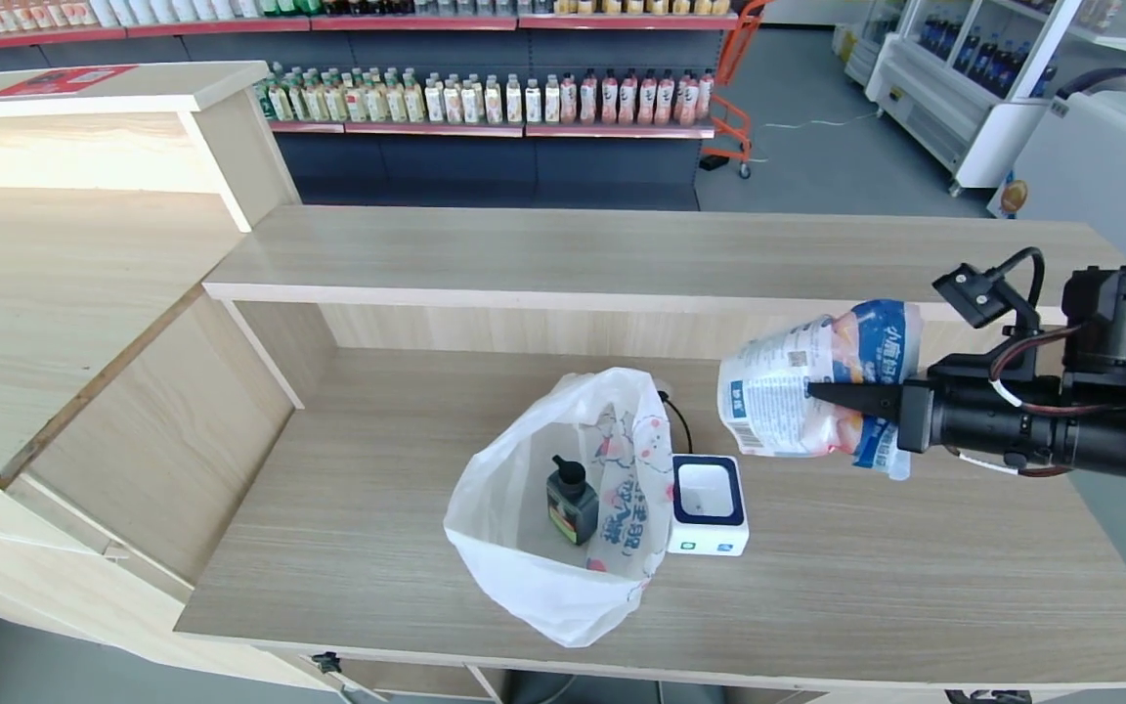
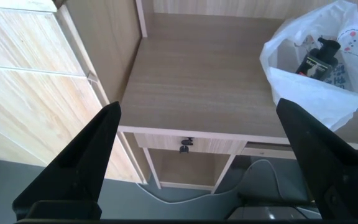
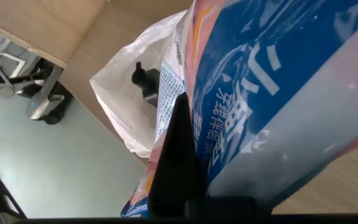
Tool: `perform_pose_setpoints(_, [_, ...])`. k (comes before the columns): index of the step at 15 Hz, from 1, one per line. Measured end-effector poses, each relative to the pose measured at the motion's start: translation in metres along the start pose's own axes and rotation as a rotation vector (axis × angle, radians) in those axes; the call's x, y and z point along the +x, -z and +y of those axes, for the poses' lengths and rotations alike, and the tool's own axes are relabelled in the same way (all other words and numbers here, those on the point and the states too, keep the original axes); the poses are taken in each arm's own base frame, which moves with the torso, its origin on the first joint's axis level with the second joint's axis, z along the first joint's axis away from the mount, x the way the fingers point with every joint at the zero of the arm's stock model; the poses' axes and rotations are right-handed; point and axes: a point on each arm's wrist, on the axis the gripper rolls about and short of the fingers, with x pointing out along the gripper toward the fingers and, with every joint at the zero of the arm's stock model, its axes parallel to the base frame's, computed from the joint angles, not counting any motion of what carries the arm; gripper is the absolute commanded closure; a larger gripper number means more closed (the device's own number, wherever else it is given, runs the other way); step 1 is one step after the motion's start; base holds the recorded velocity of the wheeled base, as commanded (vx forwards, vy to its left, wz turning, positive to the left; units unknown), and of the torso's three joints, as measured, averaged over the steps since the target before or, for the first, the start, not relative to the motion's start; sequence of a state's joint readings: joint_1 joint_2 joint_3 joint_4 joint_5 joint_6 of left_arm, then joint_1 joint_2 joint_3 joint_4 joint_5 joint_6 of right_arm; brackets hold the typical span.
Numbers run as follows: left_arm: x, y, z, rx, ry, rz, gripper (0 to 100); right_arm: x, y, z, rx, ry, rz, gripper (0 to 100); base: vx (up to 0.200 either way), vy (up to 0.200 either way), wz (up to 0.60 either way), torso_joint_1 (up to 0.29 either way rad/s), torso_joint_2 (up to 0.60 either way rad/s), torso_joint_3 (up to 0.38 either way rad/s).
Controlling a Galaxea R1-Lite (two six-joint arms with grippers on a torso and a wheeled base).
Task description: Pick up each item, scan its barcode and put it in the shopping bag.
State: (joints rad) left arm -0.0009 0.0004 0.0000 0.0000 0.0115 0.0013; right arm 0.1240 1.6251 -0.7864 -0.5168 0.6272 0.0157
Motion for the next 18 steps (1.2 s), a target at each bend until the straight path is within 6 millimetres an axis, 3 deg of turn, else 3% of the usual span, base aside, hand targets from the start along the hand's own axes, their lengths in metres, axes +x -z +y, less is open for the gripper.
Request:
perform_pose_setpoints(4, [0.000, 0.000, 0.000, -0.002, 0.000, 0.000, 0, -0.003, 0.003, 0.003, 0.019, 0.007, 0.029, 100, 0.000, 0.050, 0.00, 0.005, 0.00, 0.001])
perform_pose_setpoints(7, [0.000, 0.000, 0.000, -0.002, 0.000, 0.000, 0, 0.006, 0.012, -0.003, -0.006, 0.011, 0.065, 100, 0.000, 0.000, 0.00, 0.000, 0.00, 0.000])
perform_pose_setpoints(13, [0.000, 0.000, 0.000, -0.003, 0.001, 0.000, 0, 0.038, 0.042, -0.022, -0.060, 0.057, 0.179, 100, 0.000, 0.000, 0.00, 0.000, 0.00, 0.000])
perform_pose_setpoints(18, [0.000, 0.000, 0.000, -0.002, 0.000, 0.000, 0, 0.082, 0.042, -0.025, -0.091, 0.001, 0.191, 100, 0.000, 0.000, 0.00, 0.000, 0.00, 0.000])
